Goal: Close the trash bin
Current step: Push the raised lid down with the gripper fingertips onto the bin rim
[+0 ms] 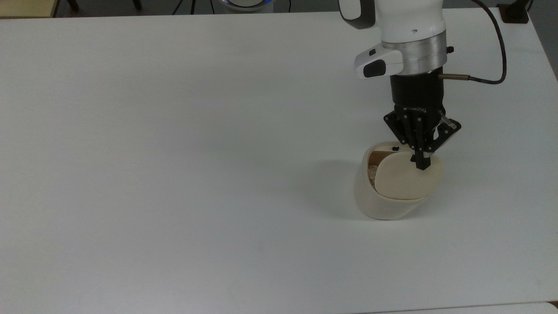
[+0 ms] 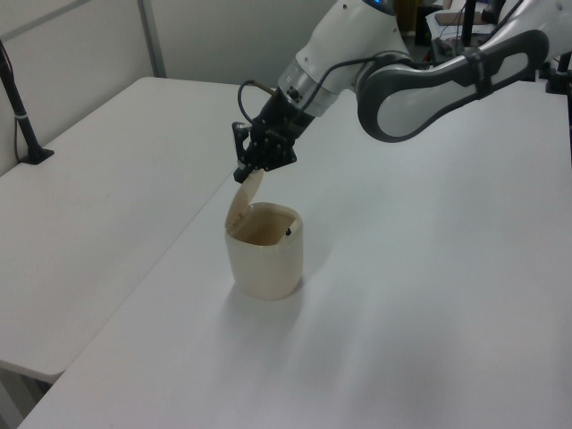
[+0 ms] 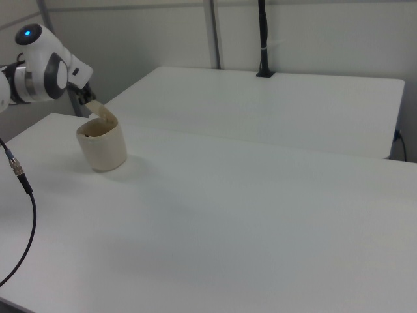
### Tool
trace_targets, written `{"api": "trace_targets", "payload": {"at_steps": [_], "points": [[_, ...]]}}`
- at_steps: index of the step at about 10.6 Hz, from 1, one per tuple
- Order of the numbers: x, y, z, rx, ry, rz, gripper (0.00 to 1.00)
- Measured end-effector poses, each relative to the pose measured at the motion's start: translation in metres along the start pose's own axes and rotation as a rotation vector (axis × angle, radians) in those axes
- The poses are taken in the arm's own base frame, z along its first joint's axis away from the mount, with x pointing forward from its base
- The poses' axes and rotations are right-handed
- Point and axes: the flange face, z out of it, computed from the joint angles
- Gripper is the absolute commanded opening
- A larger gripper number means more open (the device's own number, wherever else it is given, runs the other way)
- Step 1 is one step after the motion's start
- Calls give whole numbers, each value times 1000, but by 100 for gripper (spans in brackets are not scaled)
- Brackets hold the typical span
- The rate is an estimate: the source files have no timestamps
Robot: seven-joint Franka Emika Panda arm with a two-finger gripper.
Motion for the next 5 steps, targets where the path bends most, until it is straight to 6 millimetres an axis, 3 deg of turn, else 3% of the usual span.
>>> {"api": "trace_targets", "payload": {"at_steps": [2, 5], "points": [[-15, 9, -6, -28, -19, -16, 0], [-20, 27, -7, -106, -39, -18, 0]]}}
